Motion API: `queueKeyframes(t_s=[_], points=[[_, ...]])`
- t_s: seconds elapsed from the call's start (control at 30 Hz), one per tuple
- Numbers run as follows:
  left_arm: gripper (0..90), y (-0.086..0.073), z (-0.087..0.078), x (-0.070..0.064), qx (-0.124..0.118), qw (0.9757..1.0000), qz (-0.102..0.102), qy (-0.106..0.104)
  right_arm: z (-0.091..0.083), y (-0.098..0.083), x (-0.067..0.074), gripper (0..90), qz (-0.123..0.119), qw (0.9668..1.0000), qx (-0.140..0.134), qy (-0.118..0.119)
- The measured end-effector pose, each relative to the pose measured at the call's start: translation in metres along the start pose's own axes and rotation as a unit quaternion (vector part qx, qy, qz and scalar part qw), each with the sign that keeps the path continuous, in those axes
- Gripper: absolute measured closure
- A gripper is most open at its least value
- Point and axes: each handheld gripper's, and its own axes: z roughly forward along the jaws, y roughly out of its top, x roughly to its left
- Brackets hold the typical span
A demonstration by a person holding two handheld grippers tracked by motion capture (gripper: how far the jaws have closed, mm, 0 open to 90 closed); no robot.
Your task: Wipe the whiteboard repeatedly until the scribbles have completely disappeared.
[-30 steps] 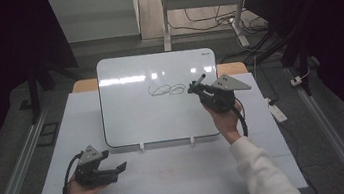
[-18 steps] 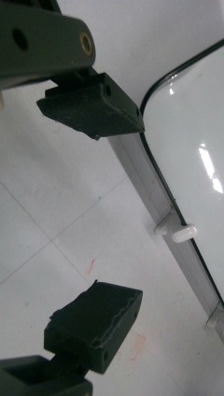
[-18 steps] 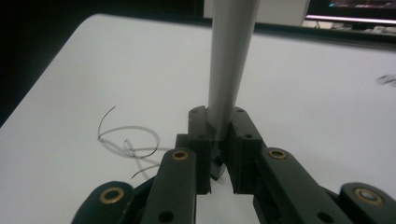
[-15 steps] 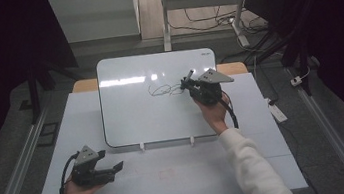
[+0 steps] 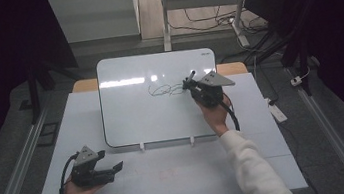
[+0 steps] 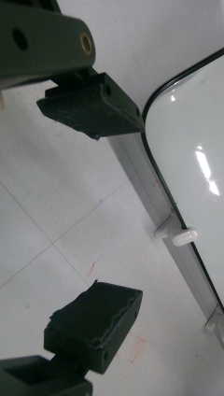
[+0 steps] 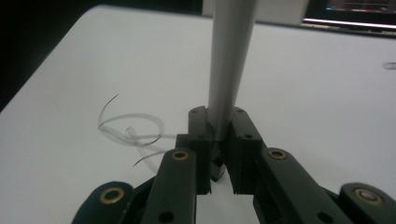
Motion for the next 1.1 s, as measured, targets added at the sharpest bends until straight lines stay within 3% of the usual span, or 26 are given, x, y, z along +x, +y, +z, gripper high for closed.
queueKeyframes(t_s=[0.07, 0.1, 0.23, 0.3, 0.4, 0.47, 0.6, 0.67, 0.8, 0.9, 1.1], points=[[18.8, 0.000, 0.000, 0.000, -0.001, 1.0000, 0.000, 0.000, -0.001, -0.001, -0.006, 80.9, 0.024, 0.9997, -0.008, 0.001], [18.8, 0.000, 0.000, 0.000, -0.001, 1.0000, 0.000, -0.001, -0.001, -0.002, -0.005, 80.9, 0.018, 0.9998, -0.007, 0.002], [18.8, 0.000, 0.002, 0.001, 0.002, 1.0000, -0.001, 0.000, 0.004, -0.011, 0.018, 81.0, -0.005, 0.9988, 0.014, 0.046], [18.8, 0.000, 0.001, 0.000, 0.002, 1.0000, 0.000, 0.000, 0.004, -0.008, 0.018, 81.0, -0.015, 0.9991, 0.010, 0.037], [18.8, 0.000, 0.001, 0.000, 0.000, 1.0000, 0.001, -0.001, 0.003, -0.002, 0.005, 81.0, 0.003, 1.0000, -0.005, 0.007], [18.8, 0.000, 0.001, 0.000, 0.000, 1.0000, 0.000, -0.002, 0.002, -0.003, 0.000, 81.0, 0.015, 0.9998, -0.009, 0.007], [18.8, 0.000, 0.002, 0.001, 0.003, 1.0000, 0.000, -0.002, 0.002, -0.010, 0.016, 80.9, -0.005, 0.9991, 0.013, 0.039], [18.7, 0.000, 0.002, 0.000, 0.003, 1.0000, 0.001, -0.001, 0.004, -0.009, 0.018, 80.9, -0.014, 0.9990, 0.014, 0.040], [18.8, 0.000, 0.001, 0.000, 0.001, 1.0000, 0.000, 0.000, 0.006, 0.001, 0.002, 81.0, 0.007, 0.9999, -0.008, 0.006], [18.8, 0.000, 0.002, 0.001, 0.002, 1.0000, -0.001, -0.001, 0.007, 0.006, -0.008, 80.9, 0.018, 0.9997, -0.018, -0.003], [18.8, 0.000, 0.002, 0.001, 0.003, 1.0000, 0.000, -0.001, 0.010, -0.005, 0.014, 81.0, 0.004, 0.9989, 0.005, 0.046]])
